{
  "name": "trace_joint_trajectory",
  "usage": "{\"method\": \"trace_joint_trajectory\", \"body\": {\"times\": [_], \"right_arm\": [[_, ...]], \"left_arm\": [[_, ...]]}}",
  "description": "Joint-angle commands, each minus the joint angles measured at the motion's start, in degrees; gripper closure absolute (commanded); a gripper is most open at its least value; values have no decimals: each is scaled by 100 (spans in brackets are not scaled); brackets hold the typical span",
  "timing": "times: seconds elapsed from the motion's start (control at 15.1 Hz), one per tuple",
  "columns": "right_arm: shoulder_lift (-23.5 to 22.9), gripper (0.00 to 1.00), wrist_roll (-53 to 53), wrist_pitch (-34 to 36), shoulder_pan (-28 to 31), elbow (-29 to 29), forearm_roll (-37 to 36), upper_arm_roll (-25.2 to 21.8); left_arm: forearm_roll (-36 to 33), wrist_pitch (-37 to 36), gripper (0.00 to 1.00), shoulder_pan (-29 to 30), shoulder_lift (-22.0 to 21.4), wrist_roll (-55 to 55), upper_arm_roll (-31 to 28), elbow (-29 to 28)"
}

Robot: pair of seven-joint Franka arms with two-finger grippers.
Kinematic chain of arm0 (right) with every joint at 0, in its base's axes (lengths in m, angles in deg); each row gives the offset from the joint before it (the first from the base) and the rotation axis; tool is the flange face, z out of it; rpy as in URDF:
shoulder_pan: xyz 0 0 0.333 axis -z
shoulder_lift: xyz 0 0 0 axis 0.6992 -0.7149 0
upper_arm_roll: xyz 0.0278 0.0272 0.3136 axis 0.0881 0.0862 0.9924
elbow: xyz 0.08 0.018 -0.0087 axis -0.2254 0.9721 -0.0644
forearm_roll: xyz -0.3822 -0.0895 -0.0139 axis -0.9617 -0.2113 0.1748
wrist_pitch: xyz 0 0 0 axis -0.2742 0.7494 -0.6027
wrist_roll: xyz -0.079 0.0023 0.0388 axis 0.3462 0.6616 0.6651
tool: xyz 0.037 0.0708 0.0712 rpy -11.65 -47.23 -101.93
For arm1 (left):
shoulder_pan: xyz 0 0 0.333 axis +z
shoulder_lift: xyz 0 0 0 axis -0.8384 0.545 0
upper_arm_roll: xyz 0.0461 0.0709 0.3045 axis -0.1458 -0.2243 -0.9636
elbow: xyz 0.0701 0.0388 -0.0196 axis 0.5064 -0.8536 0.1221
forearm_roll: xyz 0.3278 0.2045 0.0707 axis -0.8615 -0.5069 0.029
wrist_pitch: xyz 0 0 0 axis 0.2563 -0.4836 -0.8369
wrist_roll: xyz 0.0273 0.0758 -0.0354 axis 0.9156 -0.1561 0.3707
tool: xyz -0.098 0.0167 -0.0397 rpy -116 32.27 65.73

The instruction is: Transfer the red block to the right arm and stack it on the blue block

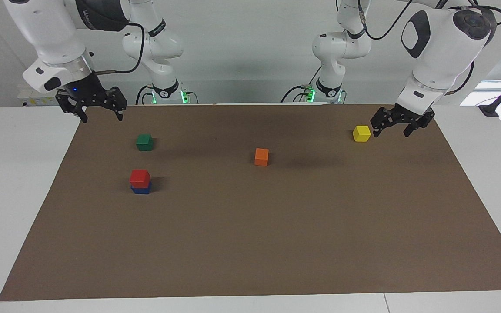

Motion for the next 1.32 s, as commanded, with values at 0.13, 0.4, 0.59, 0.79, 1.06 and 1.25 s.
{"method": "trace_joint_trajectory", "body": {"times": [0.13,0.4,0.59,0.79,1.06,1.25], "right_arm": [[-19,0,-201,589,245,-379,79,4],[-168,0,-175,485,53,-273,-202,-5],[-230,0,-78,204,-184,-273,-256,-285],[-230,0,-87,256,-512,-291,-178,-840],[-230,0,-104,388,-440,-326,-160,-796],[-230,0,-95,388,-467,-326,-168,-805]], "left_arm": [[-46,-91,0,-18,-68,-15,-28,-2],[-46,-82,0,-18,-68,-15,-28,-2],[-46,-91,0,-18,-68,-15,-28,-2],[-46,-91,0,-18,-68,-15,-28,-2],[-46,-91,0,-18,-68,-15,-28,-2],[-46,-91,0,-18,-68,-15,-28,-2]]}}
